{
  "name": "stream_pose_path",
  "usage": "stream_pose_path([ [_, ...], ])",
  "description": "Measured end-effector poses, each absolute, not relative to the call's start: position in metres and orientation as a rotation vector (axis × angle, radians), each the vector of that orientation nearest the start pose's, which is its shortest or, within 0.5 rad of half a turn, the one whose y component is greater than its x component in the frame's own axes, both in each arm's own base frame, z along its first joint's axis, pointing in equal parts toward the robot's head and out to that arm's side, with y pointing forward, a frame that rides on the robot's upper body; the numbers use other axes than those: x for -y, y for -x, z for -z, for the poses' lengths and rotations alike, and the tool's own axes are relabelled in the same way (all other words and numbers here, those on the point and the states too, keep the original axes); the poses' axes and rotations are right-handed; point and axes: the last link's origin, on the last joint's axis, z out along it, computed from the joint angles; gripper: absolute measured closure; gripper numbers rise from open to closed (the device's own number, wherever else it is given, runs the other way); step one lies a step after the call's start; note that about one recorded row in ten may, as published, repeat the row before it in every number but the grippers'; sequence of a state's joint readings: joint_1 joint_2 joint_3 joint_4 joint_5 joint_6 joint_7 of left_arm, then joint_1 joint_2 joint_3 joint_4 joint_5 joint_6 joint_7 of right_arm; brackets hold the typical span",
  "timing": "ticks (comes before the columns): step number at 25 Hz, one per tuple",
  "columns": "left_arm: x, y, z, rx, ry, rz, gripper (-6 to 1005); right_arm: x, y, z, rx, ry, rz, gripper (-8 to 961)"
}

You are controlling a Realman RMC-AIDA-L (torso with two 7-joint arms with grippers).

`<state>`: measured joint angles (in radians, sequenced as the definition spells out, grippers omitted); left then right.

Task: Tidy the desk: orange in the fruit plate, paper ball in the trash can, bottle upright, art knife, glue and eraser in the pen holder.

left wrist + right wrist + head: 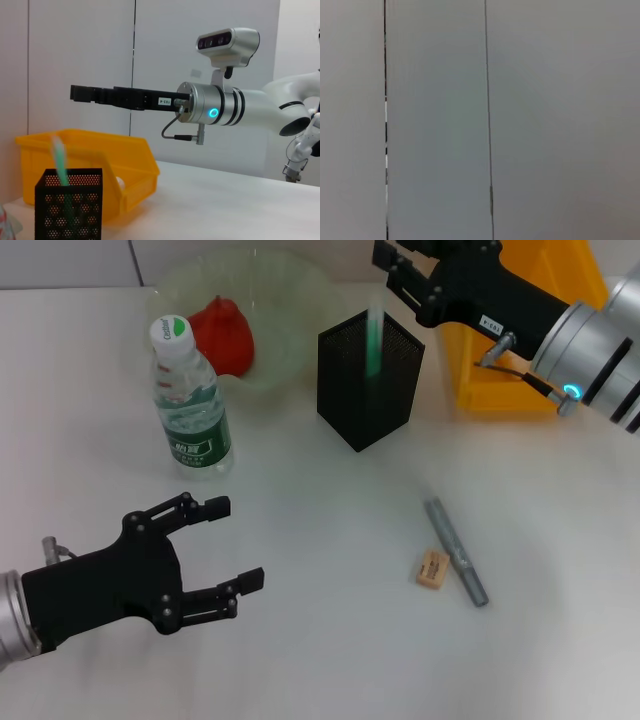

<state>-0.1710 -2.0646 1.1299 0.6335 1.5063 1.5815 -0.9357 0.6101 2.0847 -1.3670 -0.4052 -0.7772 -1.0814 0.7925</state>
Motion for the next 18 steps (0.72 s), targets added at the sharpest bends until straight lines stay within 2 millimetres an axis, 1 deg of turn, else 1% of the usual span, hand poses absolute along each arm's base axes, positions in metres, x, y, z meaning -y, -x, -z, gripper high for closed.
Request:
stream_pose_path([
  [2, -0.234, 0.297, 0.023, 0.328, 2.648, 0.877, 137, -0.392, -0.201, 0.035, -0.351, 2.216, -0.99, 560],
  [3, -0.234, 0.297, 0.023, 0.329, 2.648, 0.878, 137, -0.388, -0.2, 0.033, -0.345, 2.217, -1.027, 517],
  [4, -0.234, 0.297, 0.023, 0.329, 2.648, 0.878, 137, -0.388, -0.2, 0.033, -0.345, 2.217, -1.027, 508],
  [6, -0.234, 0.297, 0.023, 0.328, 2.649, 0.878, 137, -0.381, -0.197, 0.025, -0.339, 2.22, -1.101, 490],
  [7, -0.234, 0.297, 0.023, 0.328, 2.649, 0.878, 137, -0.376, -0.194, 0.019, -0.344, 2.233, -1.144, 481],
  [8, -0.235, 0.297, 0.023, 0.327, 2.65, 0.878, 137, -0.368, -0.186, 0.006, -0.365, 2.282, -1.181, 472],
  [9, -0.235, 0.297, 0.023, 0.327, 2.65, 0.878, 137, -0.368, -0.186, 0.006, -0.365, 2.282, -1.181, 463],
  [11, -0.236, 0.296, 0.023, 0.324, 2.651, 0.879, 137, -0.361, -0.177, -0.009, -0.397, 2.367, -1.157, 445],
  [12, -0.236, 0.296, 0.023, 0.324, 2.651, 0.879, 137, -0.356, -0.174, -0.015, -0.418, 2.415, -1.114, 436],
  [13, -0.236, 0.296, 0.023, 0.324, 2.651, 0.879, 137, -0.347, -0.167, -0.03, -0.428, 2.478, -1.025, 427],
  [14, -0.236, 0.296, 0.023, 0.324, 2.651, 0.879, 137, -0.347, -0.167, -0.03, -0.428, 2.478, -1.025, 418],
  [15, -0.236, 0.296, 0.023, 0.323, 2.651, 0.879, 137, -0.342, -0.162, -0.037, -0.412, 2.503, -0.984, 409],
  [17, -0.237, 0.296, 0.023, 0.32, 2.652, 0.88, 137, -0.331, -0.154, -0.048, -0.386, 2.548, -0.944, 360],
  [18, -0.237, 0.296, 0.023, 0.32, 2.652, 0.88, 137, -0.322, -0.144, -0.062, -0.387, 2.591, -0.947, 335],
])
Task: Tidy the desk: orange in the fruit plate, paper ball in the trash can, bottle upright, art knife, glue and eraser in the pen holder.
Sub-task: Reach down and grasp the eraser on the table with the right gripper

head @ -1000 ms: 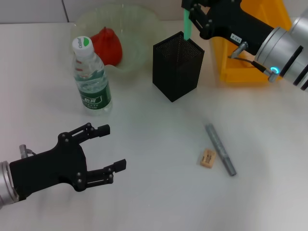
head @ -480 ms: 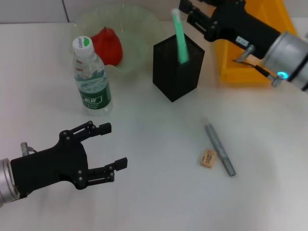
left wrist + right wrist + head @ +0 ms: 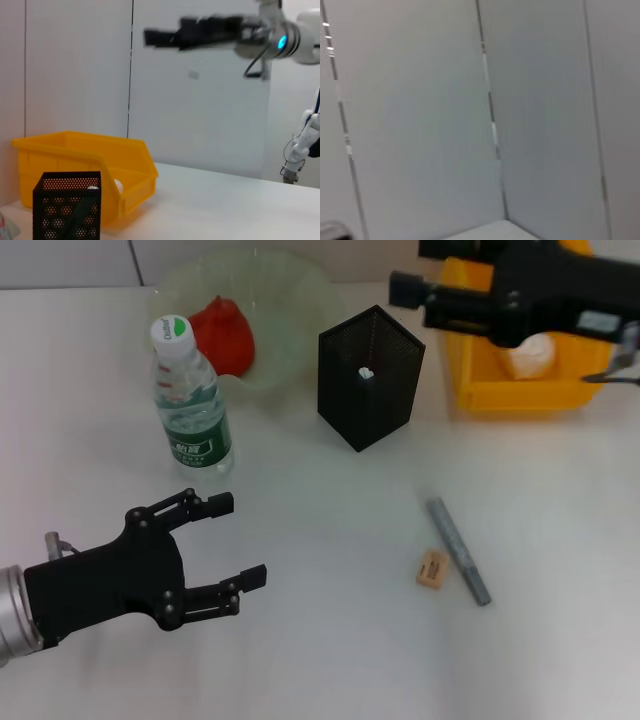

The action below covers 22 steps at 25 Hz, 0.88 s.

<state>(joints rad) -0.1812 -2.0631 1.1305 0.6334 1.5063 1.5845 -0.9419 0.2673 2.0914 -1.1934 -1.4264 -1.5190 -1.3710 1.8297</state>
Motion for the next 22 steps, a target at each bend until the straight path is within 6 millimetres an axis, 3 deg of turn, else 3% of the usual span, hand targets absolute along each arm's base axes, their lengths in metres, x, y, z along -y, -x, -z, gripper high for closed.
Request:
stream_pose_path([
  [4, -0.236, 0.295, 0.022, 0.324, 2.654, 0.885, 137, -0.313, -0.132, -0.081, -0.485, 2.675, -0.793, 286],
  [5, -0.235, 0.295, 0.022, 0.33, 2.657, 0.891, 137, -0.31, -0.127, -0.091, -0.58, 2.702, -0.544, 287],
  [6, -0.235, 0.296, 0.021, 0.334, 2.657, 0.891, 137, -0.31, -0.127, -0.091, -0.58, 2.702, -0.544, 287],
  [7, -0.235, 0.296, 0.02, 0.342, 2.66, 0.893, 137, -0.308, -0.12, -0.097, -0.617, 2.699, -0.313, 287],
  [8, -0.235, 0.296, 0.02, 0.342, 2.66, 0.893, 137, -0.308, -0.12, -0.097, -0.617, 2.699, -0.313, 287],
  [10, -0.235, 0.297, 0.019, 0.347, 2.661, 0.89, 137, -0.309, -0.103, -0.101, -0.62, 2.719, -0.047, 286],
  [14, -0.236, 0.297, 0.018, 0.345, 2.663, 0.888, 137, -0.32, -0.089, -0.101, -0.676, 2.738, 0.16, 286],
  [15, -0.236, 0.297, 0.017, 0.345, 2.664, 0.888, 137, -0.327, -0.085, -0.092, -0.684, 2.768, 0.287, 286],
  [18, -0.235, 0.297, 0.017, 0.344, 2.667, 0.893, 137, -0.333, -0.086, -0.075, -0.674, 2.801, 0.409, 287],
  [20, -0.234, 0.297, 0.017, 0.346, 2.668, 0.898, 137, -0.34, -0.091, -0.046, -0.644, 2.827, 0.573, 287],
  [21, -0.234, 0.297, 0.017, 0.346, 2.668, 0.898, 137, -0.34, -0.091, -0.046, -0.644, 2.827, 0.573, 287],
  [22, -0.233, 0.297, 0.017, 0.346, 2.669, 0.9, 137, -0.342, -0.096, -0.026, -0.624, 2.839, 0.661, 287],
])
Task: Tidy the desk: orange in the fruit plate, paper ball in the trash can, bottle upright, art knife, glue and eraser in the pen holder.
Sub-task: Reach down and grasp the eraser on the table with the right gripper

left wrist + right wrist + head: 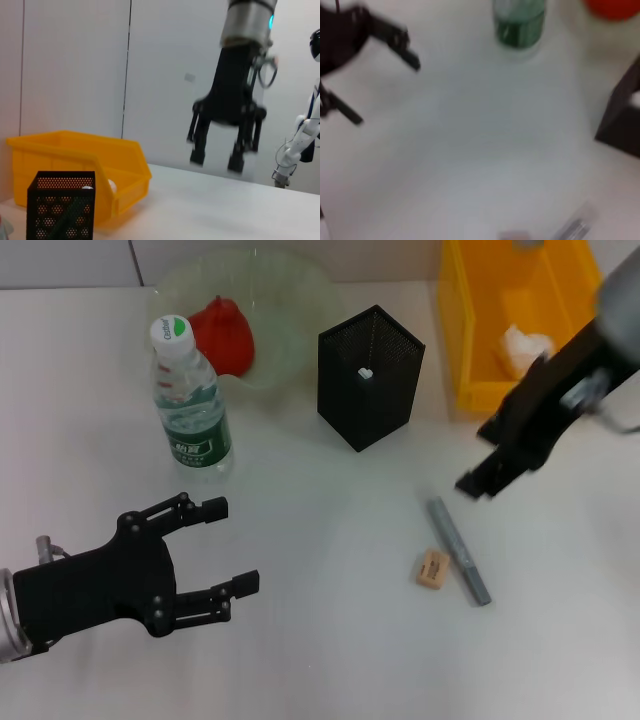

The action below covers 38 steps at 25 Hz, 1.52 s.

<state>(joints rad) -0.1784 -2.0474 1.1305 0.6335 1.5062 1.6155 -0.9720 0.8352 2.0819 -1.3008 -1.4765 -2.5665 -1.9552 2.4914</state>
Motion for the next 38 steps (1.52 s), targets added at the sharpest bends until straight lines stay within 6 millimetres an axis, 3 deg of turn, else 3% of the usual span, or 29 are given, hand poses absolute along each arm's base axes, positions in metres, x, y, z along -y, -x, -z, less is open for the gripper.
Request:
stream_pose_path([
  [1, -0.233, 0.297, 0.016, 0.347, 2.67, 0.901, 137, -0.342, -0.096, -0.026, -0.624, 2.839, 0.661, 287],
  [3, -0.233, 0.297, 0.016, 0.349, 2.669, 0.901, 137, -0.344, -0.1, 0.001, -0.596, 2.844, 0.754, 287],
  [4, -0.233, 0.297, 0.016, 0.349, 2.669, 0.901, 137, -0.344, -0.1, 0.001, -0.596, 2.844, 0.754, 287],
  [5, -0.233, 0.297, 0.016, 0.349, 2.669, 0.901, 137, -0.343, -0.102, 0.014, -0.61, 2.841, 0.802, 287],
  [13, -0.233, 0.298, 0.016, 0.349, 2.669, 0.899, 137, -0.333, -0.111, 0.047, -0.646, 2.832, 0.904, 286],
  [23, -0.234, 0.298, 0.016, 0.349, 2.668, 0.893, 137, -0.333, -0.128, 0.07, -0.693, 2.799, 0.932, 288],
  [38, -0.234, 0.297, 0.017, 0.346, 2.668, 0.896, 137, -0.34, -0.138, 0.08, -0.725, 2.763, 0.918, 291],
])
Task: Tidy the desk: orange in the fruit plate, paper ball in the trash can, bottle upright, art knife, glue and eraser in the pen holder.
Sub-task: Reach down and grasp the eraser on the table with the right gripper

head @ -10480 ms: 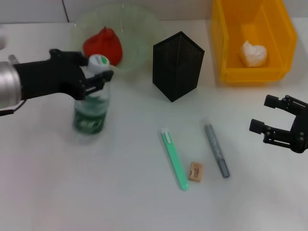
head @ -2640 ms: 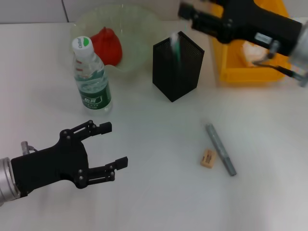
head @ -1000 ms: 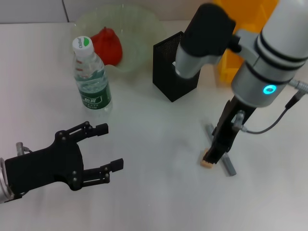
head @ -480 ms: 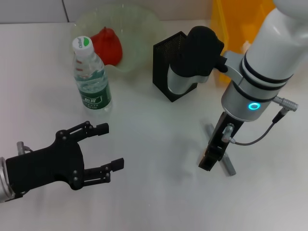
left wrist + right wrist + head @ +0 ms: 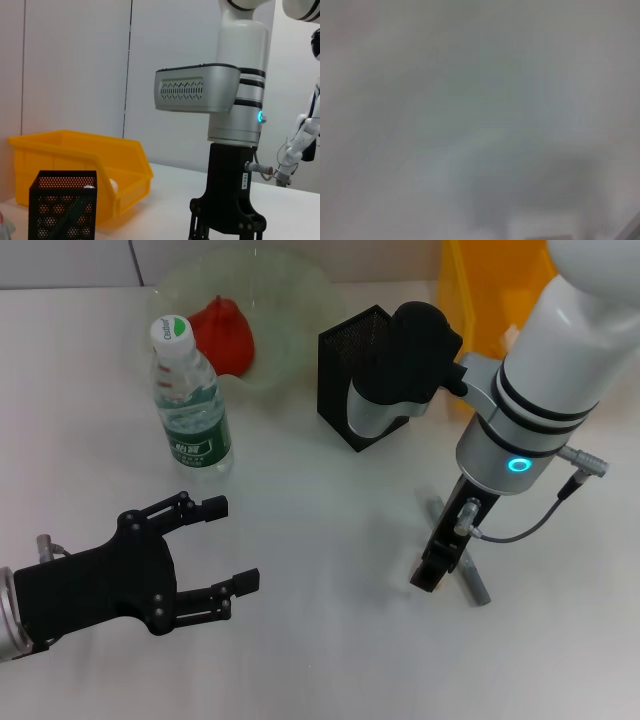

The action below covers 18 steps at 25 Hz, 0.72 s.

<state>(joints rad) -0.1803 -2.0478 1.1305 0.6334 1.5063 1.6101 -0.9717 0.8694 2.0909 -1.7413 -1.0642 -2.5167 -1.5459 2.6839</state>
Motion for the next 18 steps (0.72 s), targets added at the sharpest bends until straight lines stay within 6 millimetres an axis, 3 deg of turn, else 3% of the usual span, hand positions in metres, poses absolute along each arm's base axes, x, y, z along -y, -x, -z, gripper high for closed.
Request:
stream_pose_path([
  [8, -0.2329, 0.2981, 0.0198, 0.348, 2.684, 0.879, 137, -0.3402, -0.1404, 0.083, -0.738, 2.762, 0.934, 298],
  [13, -0.2327, 0.2974, 0.0215, 0.348, 2.692, 0.876, 137, -0.3396, -0.142, 0.0851, -0.747, 2.768, 0.937, 457],
  [18, -0.2327, 0.2973, 0.0217, 0.349, 2.693, 0.876, 137, -0.3383, -0.1418, 0.0878, -0.742, 2.781, 0.937, 476],
])
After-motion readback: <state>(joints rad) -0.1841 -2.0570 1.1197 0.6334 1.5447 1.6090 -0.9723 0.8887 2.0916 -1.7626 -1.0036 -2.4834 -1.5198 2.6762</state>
